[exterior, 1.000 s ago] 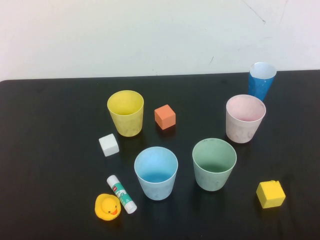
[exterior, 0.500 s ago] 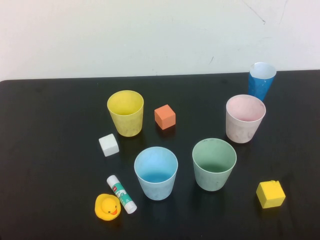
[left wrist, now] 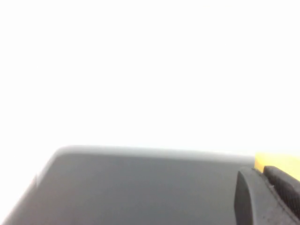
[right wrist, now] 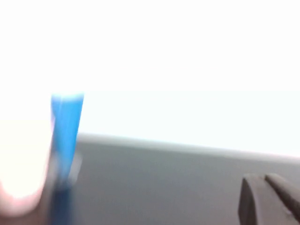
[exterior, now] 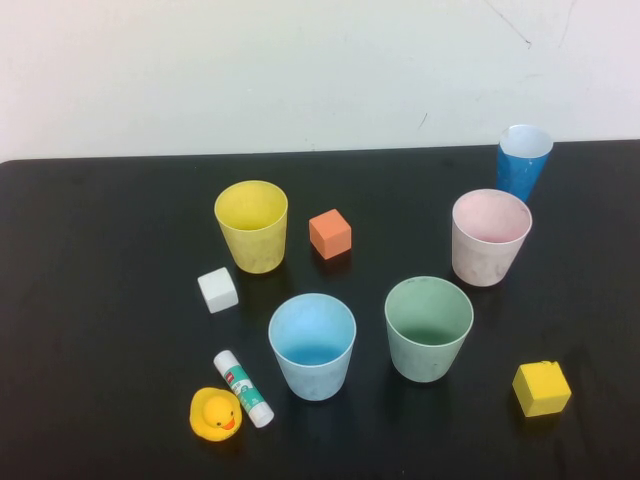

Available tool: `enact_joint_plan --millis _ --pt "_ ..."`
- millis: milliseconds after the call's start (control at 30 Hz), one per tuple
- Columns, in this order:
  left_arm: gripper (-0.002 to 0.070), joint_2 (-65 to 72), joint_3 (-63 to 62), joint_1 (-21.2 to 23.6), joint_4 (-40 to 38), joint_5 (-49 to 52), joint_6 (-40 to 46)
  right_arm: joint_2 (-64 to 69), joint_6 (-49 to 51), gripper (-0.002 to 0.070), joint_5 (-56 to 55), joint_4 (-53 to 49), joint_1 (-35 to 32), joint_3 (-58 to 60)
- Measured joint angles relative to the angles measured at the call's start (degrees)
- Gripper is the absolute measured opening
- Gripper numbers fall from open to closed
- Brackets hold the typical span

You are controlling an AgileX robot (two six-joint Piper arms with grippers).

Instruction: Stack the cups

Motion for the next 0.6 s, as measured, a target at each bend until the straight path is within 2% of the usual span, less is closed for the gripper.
enact_joint_plan --millis 200,333,467,533,600 --pt "-0.0002 0.0 0.0 0.0 0.0 -21.56 -0.78 0.0 -5.19 -0.0002 -24.67 0.0 0.0 0.0" --pt "-0.0002 0.0 0.0 0.0 -0.28 -28.22 -0.78 0.0 -4.16 -0.0002 -35.08 0.15 0.0 0.0" --pt "-0.0002 0.0 0.0 0.0 -0.27 -27.96 -1.09 0.0 -4.18 -0.0002 -37.49 1.74 0.0 0.0" --pt "-0.0002 0.0 -1.71 0.0 -0.27 -21.84 -1.21 0.0 -4.05 -0.0002 -34.32 2.03 0.0 -0.16" --pt "-0.0002 0.0 -5.82 0.0 -0.27 -11.51 -1.21 0.0 -3.95 -0.0002 -25.38 2.03 0.0 -2.46"
